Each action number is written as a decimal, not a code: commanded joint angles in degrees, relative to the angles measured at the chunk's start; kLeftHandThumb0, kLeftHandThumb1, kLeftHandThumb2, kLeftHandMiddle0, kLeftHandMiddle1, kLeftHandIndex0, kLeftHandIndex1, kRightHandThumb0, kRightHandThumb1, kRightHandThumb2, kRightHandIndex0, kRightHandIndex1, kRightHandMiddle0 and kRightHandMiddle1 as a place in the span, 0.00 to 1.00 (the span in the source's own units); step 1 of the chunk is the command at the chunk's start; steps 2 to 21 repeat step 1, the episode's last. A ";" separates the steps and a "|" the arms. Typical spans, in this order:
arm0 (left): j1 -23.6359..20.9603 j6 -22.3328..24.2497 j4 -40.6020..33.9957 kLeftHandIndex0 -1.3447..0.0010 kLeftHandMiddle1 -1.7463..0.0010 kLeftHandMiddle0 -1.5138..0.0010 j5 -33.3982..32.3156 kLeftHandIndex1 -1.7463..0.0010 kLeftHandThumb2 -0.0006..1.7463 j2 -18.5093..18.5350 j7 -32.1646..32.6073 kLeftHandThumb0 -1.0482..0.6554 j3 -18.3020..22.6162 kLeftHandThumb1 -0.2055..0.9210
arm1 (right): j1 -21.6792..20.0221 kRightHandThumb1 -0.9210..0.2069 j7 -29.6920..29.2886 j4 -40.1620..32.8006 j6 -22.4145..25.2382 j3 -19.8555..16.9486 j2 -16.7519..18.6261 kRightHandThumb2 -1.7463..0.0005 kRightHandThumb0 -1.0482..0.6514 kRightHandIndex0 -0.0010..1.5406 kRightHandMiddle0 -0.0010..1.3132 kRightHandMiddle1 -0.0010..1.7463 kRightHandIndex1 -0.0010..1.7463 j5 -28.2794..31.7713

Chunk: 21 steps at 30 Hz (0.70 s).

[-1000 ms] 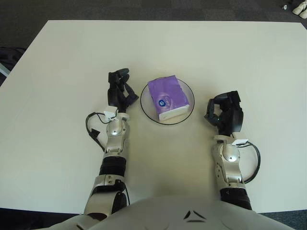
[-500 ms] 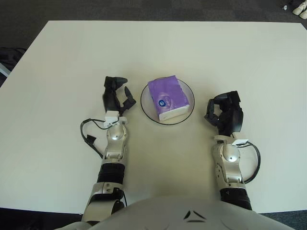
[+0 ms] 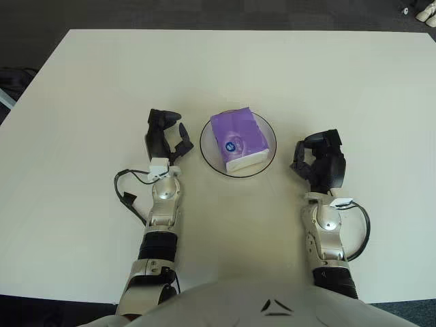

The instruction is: Put the tissue paper into the plate.

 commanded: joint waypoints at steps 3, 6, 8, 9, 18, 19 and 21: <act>9.45 0.35 6.51 0.54 0.03 0.42 1.49 0.00 0.84 1.06 -0.51 0.47 -0.36 0.34 | 2.94 0.35 -0.18 3.45 1.69 -0.79 1.80 0.39 0.37 0.42 0.34 1.00 0.95 1.48; 9.45 0.35 6.51 0.54 0.03 0.42 1.49 0.00 0.84 1.06 -0.51 0.47 -0.36 0.34 | 2.94 0.35 -0.18 3.45 1.69 -0.79 1.80 0.39 0.37 0.42 0.34 1.00 0.95 1.48; 9.45 0.35 6.51 0.54 0.03 0.42 1.49 0.00 0.84 1.06 -0.51 0.47 -0.36 0.34 | 2.94 0.35 -0.18 3.45 1.69 -0.79 1.80 0.39 0.37 0.42 0.34 1.00 0.95 1.48; 9.45 0.35 6.51 0.54 0.03 0.42 1.49 0.00 0.84 1.06 -0.51 0.47 -0.36 0.34 | 2.94 0.35 -0.18 3.45 1.69 -0.79 1.80 0.39 0.37 0.42 0.34 1.00 0.95 1.48; 9.45 0.35 6.51 0.54 0.03 0.42 1.49 0.00 0.84 1.06 -0.51 0.47 -0.36 0.34 | 2.94 0.35 -0.18 3.45 1.69 -0.79 1.80 0.39 0.37 0.42 0.34 1.00 0.95 1.48; 9.45 0.35 6.51 0.54 0.03 0.42 1.49 0.00 0.84 1.06 -0.51 0.47 -0.36 0.34 | 2.94 0.35 -0.18 3.45 1.69 -0.79 1.80 0.39 0.37 0.42 0.34 1.00 0.95 1.48; 9.45 0.35 6.51 0.54 0.03 0.42 1.49 0.00 0.84 1.06 -0.51 0.47 -0.36 0.34 | 2.94 0.35 -0.18 3.45 1.69 -0.79 1.80 0.39 0.37 0.42 0.34 1.00 0.95 1.48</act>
